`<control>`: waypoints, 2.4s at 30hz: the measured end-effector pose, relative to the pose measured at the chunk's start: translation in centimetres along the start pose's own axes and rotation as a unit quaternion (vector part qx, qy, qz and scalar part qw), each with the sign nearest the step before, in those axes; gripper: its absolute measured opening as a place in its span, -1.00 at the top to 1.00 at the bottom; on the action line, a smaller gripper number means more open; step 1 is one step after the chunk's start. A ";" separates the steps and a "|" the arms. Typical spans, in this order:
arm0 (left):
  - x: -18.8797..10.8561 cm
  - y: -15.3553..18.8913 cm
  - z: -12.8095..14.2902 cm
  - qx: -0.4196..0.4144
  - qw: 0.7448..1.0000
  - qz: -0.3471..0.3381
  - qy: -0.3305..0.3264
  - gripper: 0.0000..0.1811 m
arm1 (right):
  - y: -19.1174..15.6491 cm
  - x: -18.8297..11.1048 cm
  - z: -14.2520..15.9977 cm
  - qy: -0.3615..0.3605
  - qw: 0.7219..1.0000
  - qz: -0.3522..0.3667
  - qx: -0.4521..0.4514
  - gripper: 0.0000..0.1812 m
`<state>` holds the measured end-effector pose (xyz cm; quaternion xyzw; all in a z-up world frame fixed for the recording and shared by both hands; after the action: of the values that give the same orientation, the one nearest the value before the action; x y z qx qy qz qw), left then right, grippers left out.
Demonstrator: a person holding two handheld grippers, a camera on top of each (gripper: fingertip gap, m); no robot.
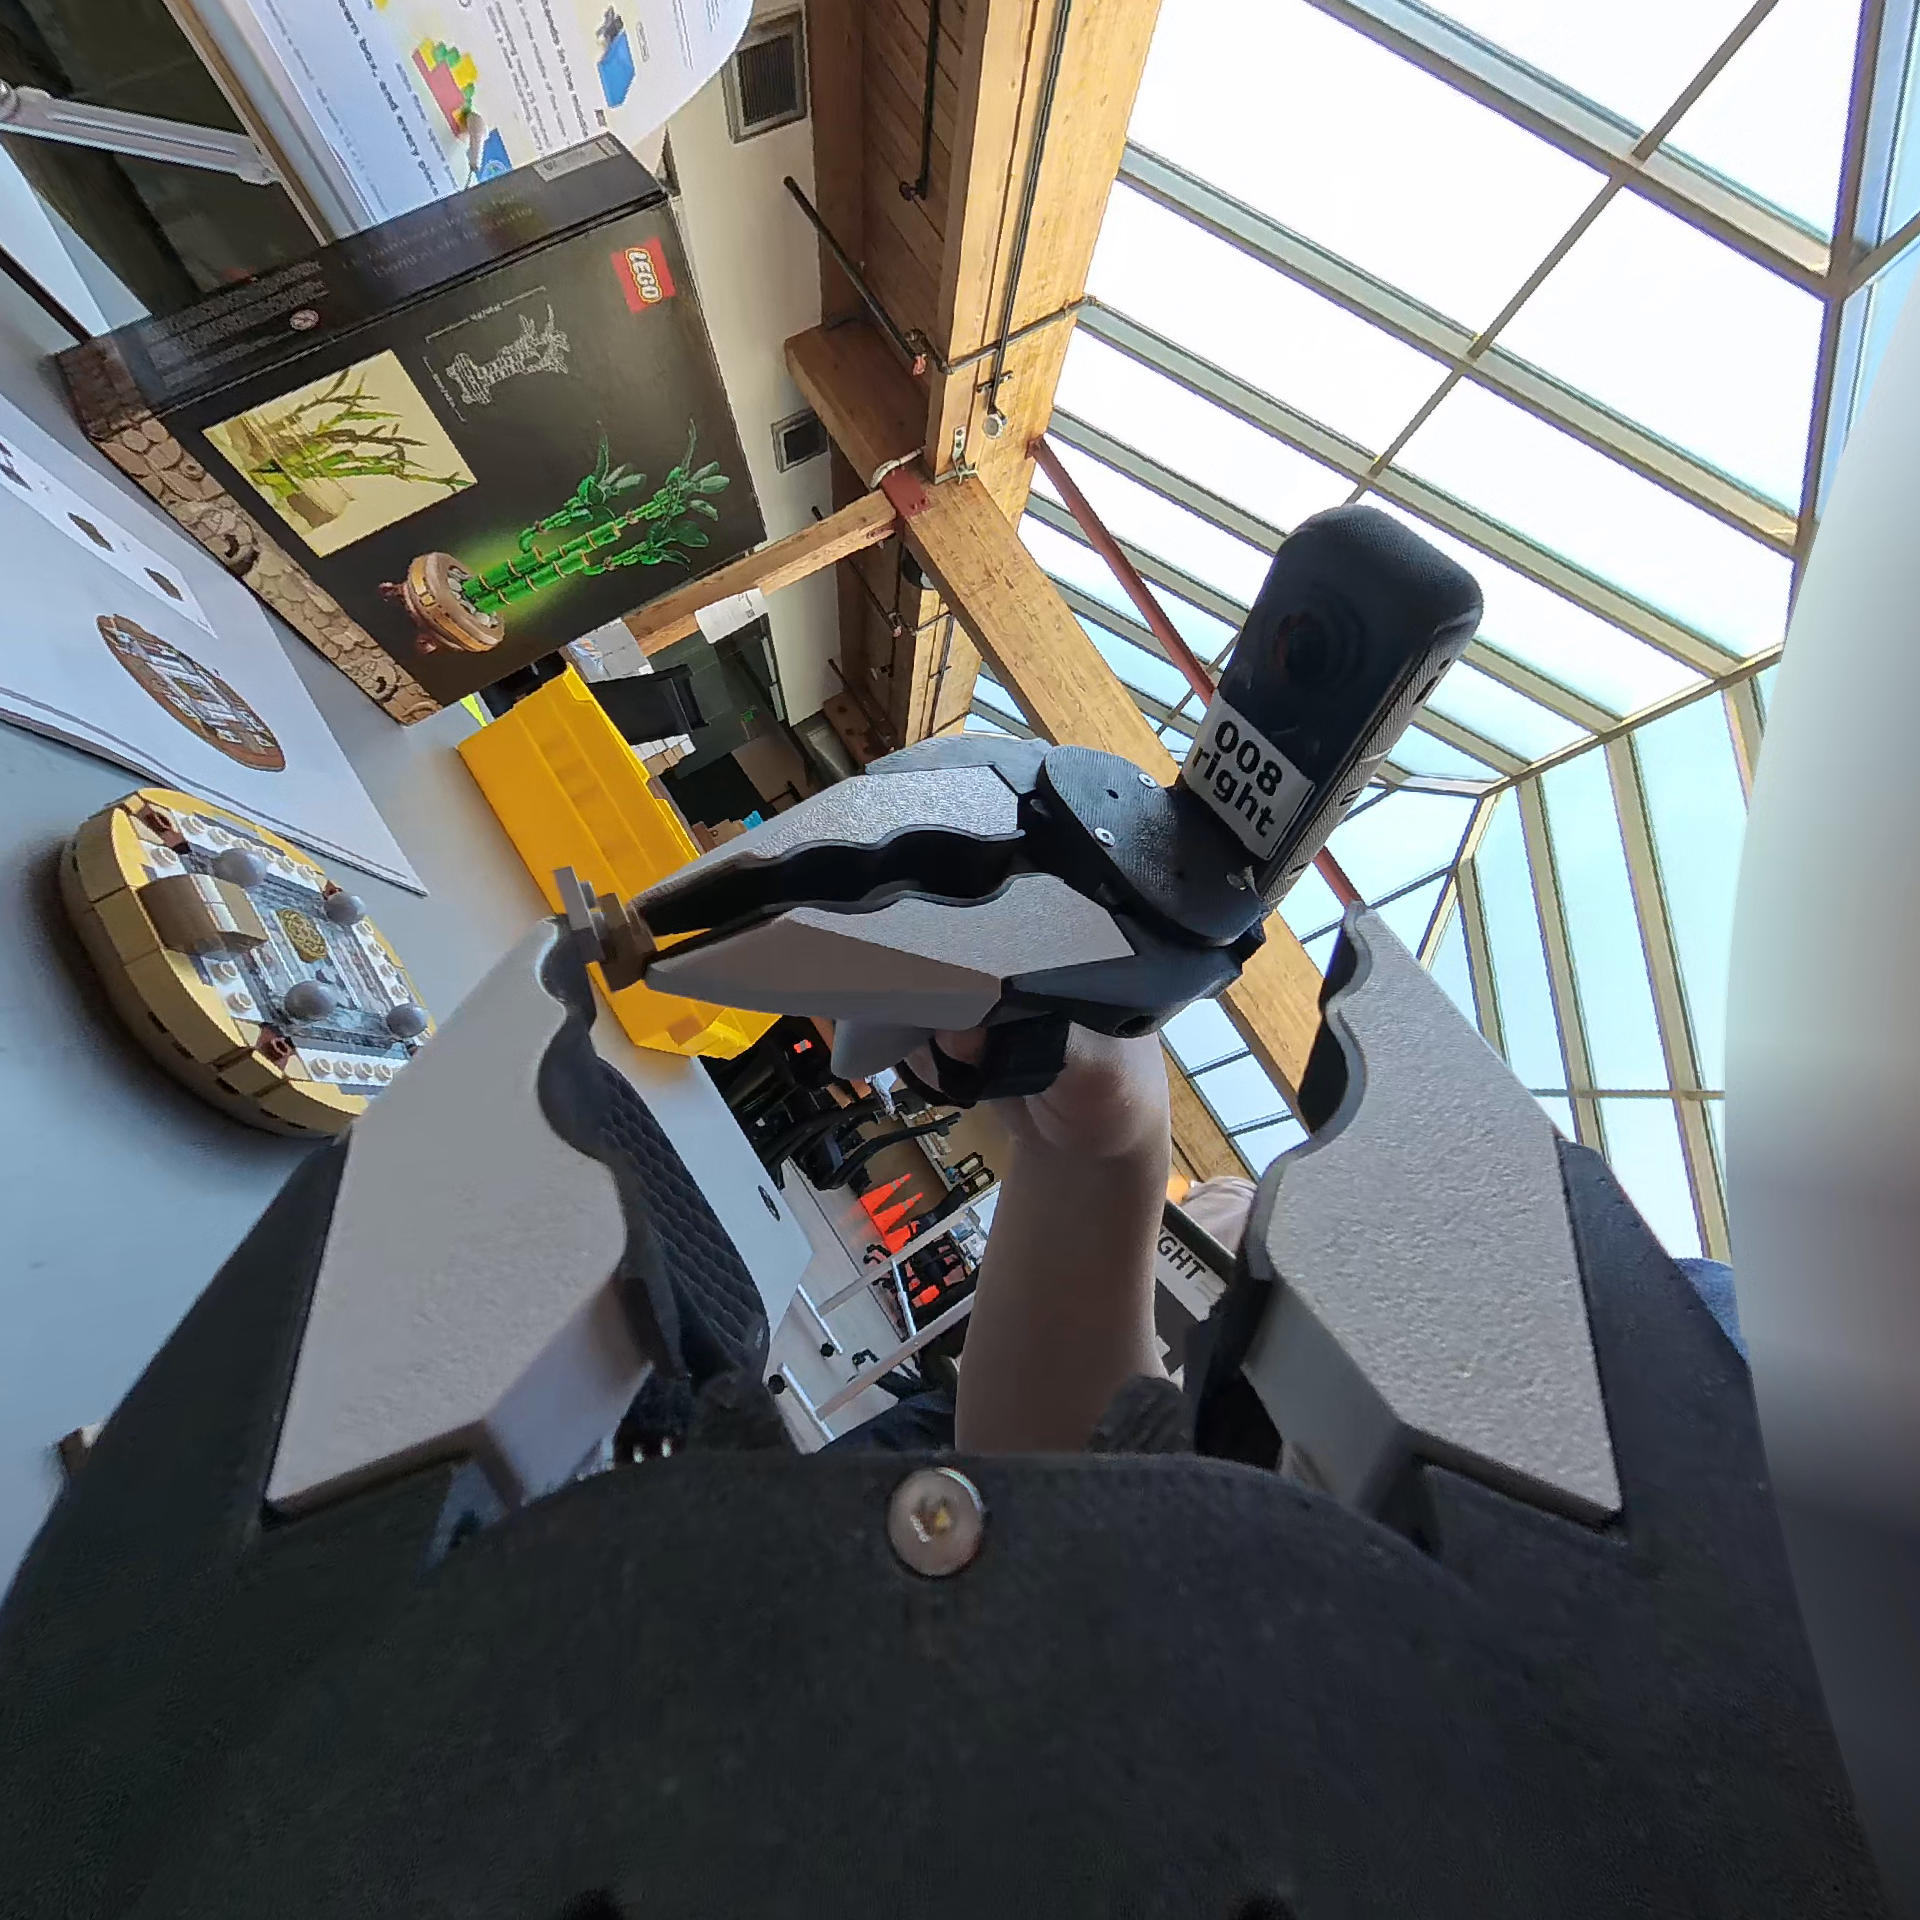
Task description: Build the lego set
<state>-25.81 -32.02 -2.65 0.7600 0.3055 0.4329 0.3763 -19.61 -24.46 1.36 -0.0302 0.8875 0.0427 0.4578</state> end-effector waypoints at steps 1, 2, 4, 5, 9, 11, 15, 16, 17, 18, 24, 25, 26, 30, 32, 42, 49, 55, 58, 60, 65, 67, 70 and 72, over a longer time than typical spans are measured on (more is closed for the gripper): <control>0.0 0.0 0.0 0.001 1.000 -0.001 -0.001 -0.51 | 0.0 0.0 0.0 -0.003 1.000 0.002 -0.001 0.93; 0.0 0.0 0.0 0.002 1.000 -0.002 -0.002 -0.51 | -0.1 0.1 -0.1 -0.004 1.000 -0.002 -0.001 0.93; 0.0 -0.1 0.0 0.003 1.000 -0.002 -0.005 -0.50 | -0.1 0.1 -0.2 -0.006 1.000 -0.005 0.000 0.93; 0.0 -0.1 0.1 0.003 1.000 -0.003 -0.005 -0.50 | -0.1 0.2 -0.2 -0.010 1.000 -0.005 0.002 0.93; 0.0 -0.3 0.0 0.004 1.000 -0.004 -0.007 -0.48 | 0.0 0.2 -0.3 -0.020 1.000 -0.006 0.016 0.93; 0.0 -0.3 0.0 0.006 1.000 -0.004 -0.008 -0.47 | 0.0 0.2 -0.3 -0.021 1.000 -0.005 0.020 0.93; 0.0 -0.2 0.0 0.018 1.000 -0.007 -0.012 -0.46 | 0.1 0.2 -0.4 -0.022 0.999 -0.009 0.033 0.93; 0.0 -0.2 0.1 0.024 1.000 -0.010 -0.014 -0.46 | 0.1 0.2 -0.4 -0.022 0.999 -0.012 0.038 0.93; 0.0 -0.2 0.1 0.030 0.999 -0.012 -0.017 -0.45 | 0.1 0.2 -0.4 -0.021 0.999 -0.014 0.043 0.93; 0.0 -0.2 0.2 0.035 0.999 -0.015 -0.020 -0.45 | 0.1 0.2 -0.4 -0.021 0.999 -0.017 0.046 0.93; -0.1 -0.4 0.3 0.034 0.999 -0.018 -0.025 -0.43 | 0.2 0.4 -0.3 -0.027 0.998 -0.021 0.058 0.92; -0.1 -0.4 0.3 0.035 0.999 -0.020 -0.027 -0.43 | 0.2 0.5 -0.2 -0.030 0.998 -0.021 0.057 0.92; -0.1 -0.5 0.4 0.036 0.999 -0.021 -0.029 -0.43 | 0.2 0.5 -0.2 -0.032 0.998 -0.021 0.057 0.92; -0.1 -0.5 0.5 0.052 0.997 -0.034 -0.036 -0.41 | 0.1 0.7 -0.2 -0.036 0.998 -0.018 0.054 0.93; -0.1 -0.6 0.6 0.059 0.997 -0.044 -0.036 -0.42 | 0.0 0.9 -0.2 -0.037 0.998 -0.012 0.049 0.93; -0.1 -0.4 0.7 0.072 0.995 -0.061 -0.038 -0.52 | -0.5 1.6 -0.1 -0.044 0.999 0.021 0.022 0.93; 0.0 -0.5 0.9 0.098 0.992 -0.069 -0.047 -0.50 | -0.5 1.7 -0.1 -0.043 0.999 0.019 0.018 0.92; -0.3 -0.4 0.5 0.078 0.995 -0.055 -0.029 -0.45 | -0.5 1.5 -0.3 -0.026 0.999 0.016 0.020 0.92; -0.3 -0.3 0.4 0.082 0.995 -0.054 -0.026 -0.44 | -0.6 1.5 -0.4 -0.020 1.000 0.016 0.018 0.92; -0.3 -0.3 0.4 0.081 0.995 -0.052 -0.026 -0.43 | -0.6 1.5 -0.4 -0.021 1.000 0.016 0.017 0.92; -0.4 -0.3 0.3 0.071 0.996 -0.047 -0.020 -0.40 | -0.7 1.4 -0.5 -0.018 1.000 0.015 0.016 0.91; -0.5 -0.4 0.2 0.069 0.996 -0.047 -0.016 -0.40 | -0.6 1.4 -0.5 -0.016 1.000 0.016 0.017 0.91; -0.5 -0.4 0.1 0.070 0.996 -0.050 -0.014 -0.40 | -0.6 1.3 -0.5 -0.012 1.000 0.018 0.016 0.91; -0.5 -0.4 0.1 0.063 0.997 -0.046 -0.011 -0.39 | -0.5 1.2 -0.6 -0.005 1.000 0.021 0.015 0.92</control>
<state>-26.00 -32.25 -3.25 0.7722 0.3627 0.3862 0.3509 -20.77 -25.06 0.69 -0.0045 0.8860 0.0391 0.4620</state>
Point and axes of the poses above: each gripper's, where its closed fingertips meet, x out along the fingers, z out of its underside, y = z × x across the jaws, the point moved 8 cm from there along -x, back along the fingers, and after that the axes turned 1 degree about -z, right-handed, at the moved point
